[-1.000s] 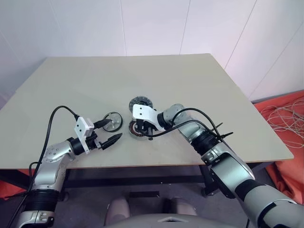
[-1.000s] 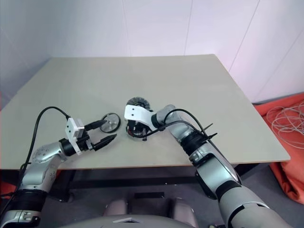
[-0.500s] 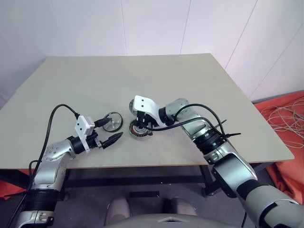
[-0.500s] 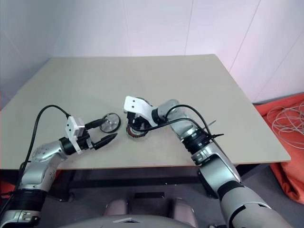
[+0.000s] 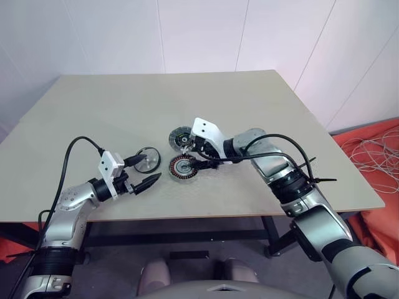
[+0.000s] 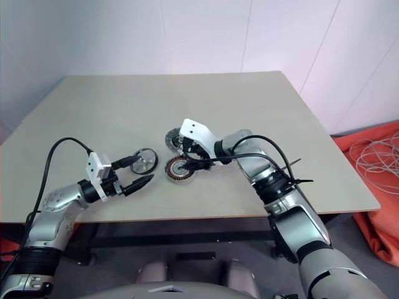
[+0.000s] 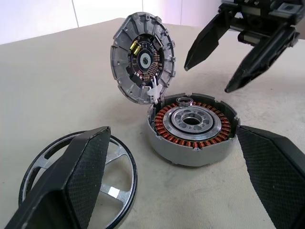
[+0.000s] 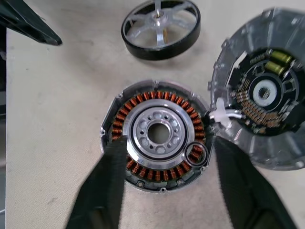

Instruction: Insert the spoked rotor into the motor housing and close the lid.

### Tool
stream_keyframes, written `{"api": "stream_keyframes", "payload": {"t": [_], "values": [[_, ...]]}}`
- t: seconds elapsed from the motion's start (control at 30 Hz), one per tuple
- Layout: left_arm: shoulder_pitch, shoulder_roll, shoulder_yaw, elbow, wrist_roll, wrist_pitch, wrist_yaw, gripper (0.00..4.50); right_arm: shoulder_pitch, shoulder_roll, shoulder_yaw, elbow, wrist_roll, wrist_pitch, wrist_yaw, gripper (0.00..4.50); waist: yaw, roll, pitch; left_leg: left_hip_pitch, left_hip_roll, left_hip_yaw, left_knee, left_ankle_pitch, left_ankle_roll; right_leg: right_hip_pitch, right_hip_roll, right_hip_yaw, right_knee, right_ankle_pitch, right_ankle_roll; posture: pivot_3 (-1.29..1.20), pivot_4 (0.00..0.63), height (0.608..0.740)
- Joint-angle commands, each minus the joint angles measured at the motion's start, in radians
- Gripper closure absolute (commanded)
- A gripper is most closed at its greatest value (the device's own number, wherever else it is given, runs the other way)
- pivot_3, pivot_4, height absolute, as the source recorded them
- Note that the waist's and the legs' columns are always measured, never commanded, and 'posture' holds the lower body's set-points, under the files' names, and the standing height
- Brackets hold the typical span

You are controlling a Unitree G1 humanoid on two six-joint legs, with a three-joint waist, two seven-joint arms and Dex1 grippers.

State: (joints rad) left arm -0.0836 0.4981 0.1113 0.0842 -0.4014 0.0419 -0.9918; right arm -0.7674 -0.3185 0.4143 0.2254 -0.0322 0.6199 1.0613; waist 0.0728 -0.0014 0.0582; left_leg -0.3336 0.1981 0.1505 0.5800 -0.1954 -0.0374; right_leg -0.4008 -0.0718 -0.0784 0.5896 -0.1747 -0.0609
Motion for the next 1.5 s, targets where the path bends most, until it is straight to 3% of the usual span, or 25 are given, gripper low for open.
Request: {"api": "stream_keyframes", "payload": {"t": [0.03, 0.37, 1.1, 1.2, 1.5], "values": [[-0.02, 0.007, 0.008, -0.014, -0.007, -0.017, -0.004, 0.0, -0.023, 0.003, -0.009, 0.0, 0.018, 0.008, -0.002, 0.04, 0.0, 0.0, 0.0, 0.0, 0.0, 0.0, 0.0, 0.0, 0.0, 0.0, 0.0, 0.0, 0.0, 0.0, 0.0, 0.0, 0.0, 0.74], [-0.028, 0.002, 0.01, 0.049, 0.002, -0.062, -0.023, 0.0, -0.041, 0.039, -0.013, 0.03, 0.073, 0.131, 0.017, 0.01, 0.001, 0.0, 0.0, 0.0, 0.0, 0.0, 0.0, 0.0, 0.0, 0.0, 0.0, 0.0, 0.0, 0.0, 0.0, 0.0, 0.0, 0.74], [-0.021, -0.01, 0.004, 0.033, 0.003, -0.068, -0.005, 0.0, -0.082, 0.055, 0.036, 0.147, 0.043, 0.084, -0.002, 0.01, 0.003, 0.0, 0.0, 0.0, 0.0, 0.0, 0.0, 0.0, 0.0, 0.0, 0.0, 0.0, 0.0, 0.0, 0.0, 0.0, 0.0, 0.74], [-0.023, -0.01, 0.002, 0.028, 0.002, -0.063, -0.001, 0.0, -0.083, 0.053, 0.047, 0.16, 0.028, 0.068, -0.005, 0.63, 0.003, 0.0, 0.0, 0.0, 0.0, 0.0, 0.0, 0.0, 0.0, 0.0, 0.0, 0.0, 0.0, 0.0, 0.0, 0.0, 0.0, 0.74], [-0.021, -0.009, 0.001, 0.023, 0.002, -0.061, 0.001, 0.0, -0.083, 0.061, 0.045, 0.155, 0.024, 0.062, -0.01, 3.67, -0.002, 0.0, 0.0, 0.0, 0.0, 0.0, -0.001, 0.0, 0.0, 0.0, 0.0, 0.0, 0.0, 0.0, 0.0, 0.0, 0.0, 0.74]]}}
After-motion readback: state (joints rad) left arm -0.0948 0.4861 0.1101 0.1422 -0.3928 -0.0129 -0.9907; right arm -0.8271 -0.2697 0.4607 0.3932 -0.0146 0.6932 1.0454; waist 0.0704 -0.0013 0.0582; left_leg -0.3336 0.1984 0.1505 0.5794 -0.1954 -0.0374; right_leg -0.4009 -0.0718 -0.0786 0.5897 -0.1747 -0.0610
